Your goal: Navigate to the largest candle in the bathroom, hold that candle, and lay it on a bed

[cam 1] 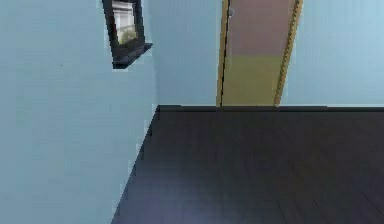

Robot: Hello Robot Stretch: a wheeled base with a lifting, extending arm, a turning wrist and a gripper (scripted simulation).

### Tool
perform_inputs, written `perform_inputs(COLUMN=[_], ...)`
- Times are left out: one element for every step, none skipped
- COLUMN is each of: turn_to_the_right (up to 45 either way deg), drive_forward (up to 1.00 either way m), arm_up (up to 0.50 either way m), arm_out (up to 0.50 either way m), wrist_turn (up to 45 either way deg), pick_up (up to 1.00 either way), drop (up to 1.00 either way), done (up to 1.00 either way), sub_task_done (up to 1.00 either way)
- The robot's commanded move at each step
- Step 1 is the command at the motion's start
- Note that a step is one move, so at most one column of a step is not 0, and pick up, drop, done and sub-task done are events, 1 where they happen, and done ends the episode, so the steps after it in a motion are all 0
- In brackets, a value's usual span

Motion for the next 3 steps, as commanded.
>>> perform_inputs(turn_to_the_right=[18.0,0.0,0.0], drive_forward=[0.0,1.0,1.0], arm_up=[0.0,0.0,0.0], arm_out=[0.0,0.0,0.0], wrist_turn=[0.0,0.0,0.0], pick_up=[0.0,0.0,0.0], drop=[0.0,0.0,0.0], done=[0.0,0.0,0.0], sub_task_done=[0.0,0.0,0.0])
